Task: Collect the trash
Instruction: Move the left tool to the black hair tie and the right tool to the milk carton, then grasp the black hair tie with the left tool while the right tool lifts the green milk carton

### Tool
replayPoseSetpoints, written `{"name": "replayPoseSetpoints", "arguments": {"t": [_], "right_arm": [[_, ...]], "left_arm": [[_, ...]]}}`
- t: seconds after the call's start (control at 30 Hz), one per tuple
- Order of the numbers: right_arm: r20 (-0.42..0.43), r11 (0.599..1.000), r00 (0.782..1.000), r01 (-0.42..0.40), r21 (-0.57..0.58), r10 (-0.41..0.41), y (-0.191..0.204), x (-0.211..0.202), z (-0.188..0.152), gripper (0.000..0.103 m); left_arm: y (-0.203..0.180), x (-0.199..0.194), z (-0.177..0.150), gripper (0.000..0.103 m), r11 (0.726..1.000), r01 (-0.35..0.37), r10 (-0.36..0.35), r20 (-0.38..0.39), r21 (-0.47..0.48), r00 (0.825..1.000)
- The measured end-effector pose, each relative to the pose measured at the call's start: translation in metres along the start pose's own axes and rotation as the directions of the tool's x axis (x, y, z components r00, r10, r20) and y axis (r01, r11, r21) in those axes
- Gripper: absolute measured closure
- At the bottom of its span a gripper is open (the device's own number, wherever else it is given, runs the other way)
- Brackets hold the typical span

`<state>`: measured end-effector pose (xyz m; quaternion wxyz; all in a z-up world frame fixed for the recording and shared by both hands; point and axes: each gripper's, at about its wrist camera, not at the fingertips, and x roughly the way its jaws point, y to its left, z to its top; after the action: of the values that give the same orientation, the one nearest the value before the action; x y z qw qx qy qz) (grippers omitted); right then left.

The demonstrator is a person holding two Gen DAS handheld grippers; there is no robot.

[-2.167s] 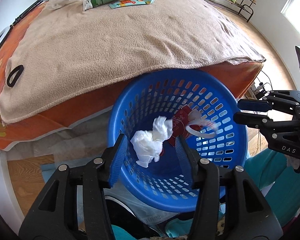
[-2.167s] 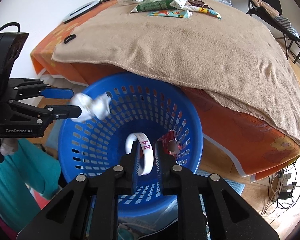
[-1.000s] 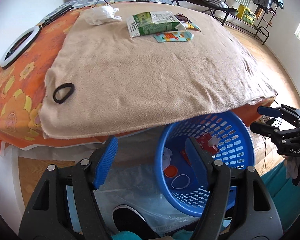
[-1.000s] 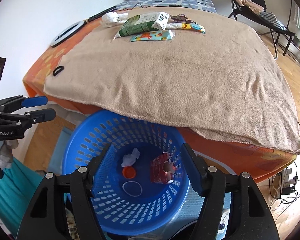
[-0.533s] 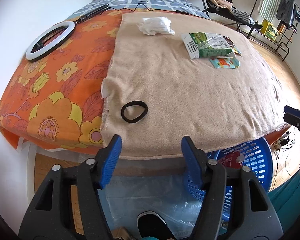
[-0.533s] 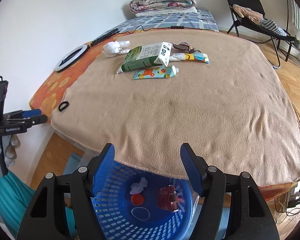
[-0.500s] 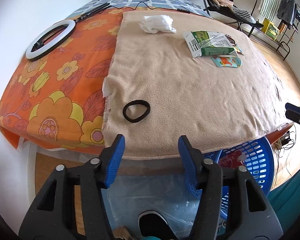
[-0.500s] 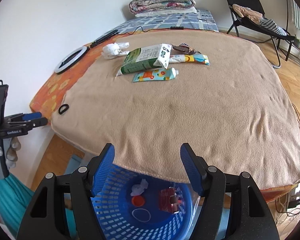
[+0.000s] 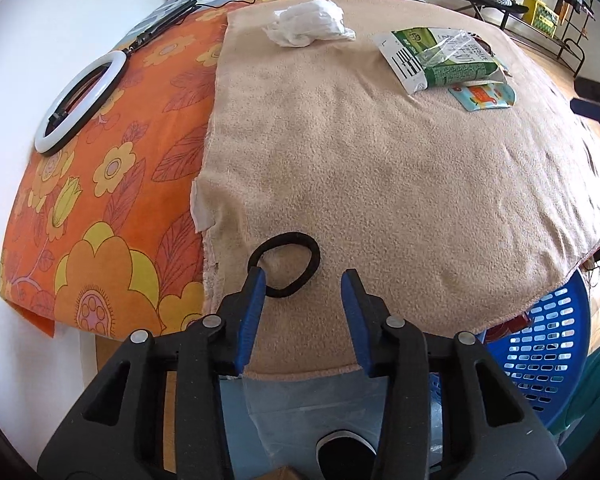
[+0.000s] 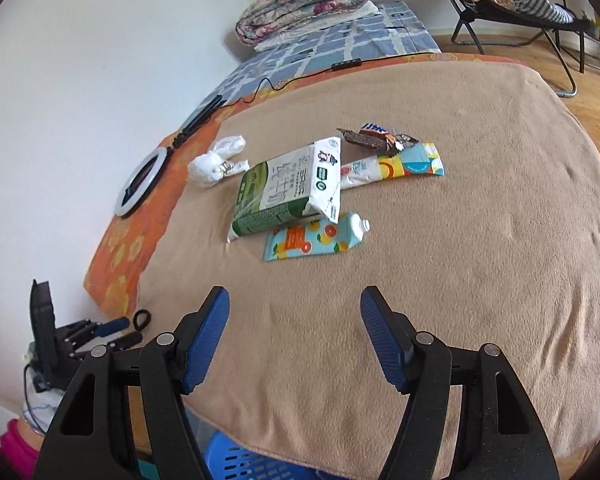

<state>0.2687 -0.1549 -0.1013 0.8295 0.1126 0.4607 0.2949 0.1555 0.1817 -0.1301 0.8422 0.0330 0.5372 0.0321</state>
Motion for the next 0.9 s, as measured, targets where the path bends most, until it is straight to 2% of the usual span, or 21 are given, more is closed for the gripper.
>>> {"name": "replayPoseSetpoints", "arguments": {"t": [0.27, 0.33, 0.57, 0.63, 0.9], "right_arm": [[-0.011, 0.995, 0.999, -0.043, 0.091, 0.044, -0.022, 0.040, 0.041, 0.035], [-0.020, 0.992, 0.998, -0.056, 0.110, 0.058, -0.025, 0.051, 0.049, 0.035], [-0.048, 0.983, 0.995, -0.074, 0.166, 0.083, -0.030, 0.084, 0.066, 0.035], [-0.056, 0.983, 0.995, -0.067, 0.171, 0.078, -0.031, 0.092, 0.068, 0.035], [-0.079, 0.973, 0.991, -0.086, 0.214, 0.105, -0.031, 0.116, 0.068, 0.036]], "left_arm": [[0.008, 0.014, 0.004, 0.064, 1.000, 0.003, -0.003, -0.020, -0.008, 1.000], [0.009, 0.016, 0.006, 0.072, 1.000, 0.013, -0.013, -0.020, -0.015, 1.000], [0.016, 0.019, 0.011, 0.084, 0.999, 0.039, -0.040, -0.016, -0.031, 0.999], [0.018, 0.019, 0.011, 0.090, 0.998, 0.047, -0.047, -0.015, -0.039, 0.999], [0.023, 0.018, 0.011, 0.099, 0.997, 0.053, -0.053, -0.005, -0.061, 0.999]]}}
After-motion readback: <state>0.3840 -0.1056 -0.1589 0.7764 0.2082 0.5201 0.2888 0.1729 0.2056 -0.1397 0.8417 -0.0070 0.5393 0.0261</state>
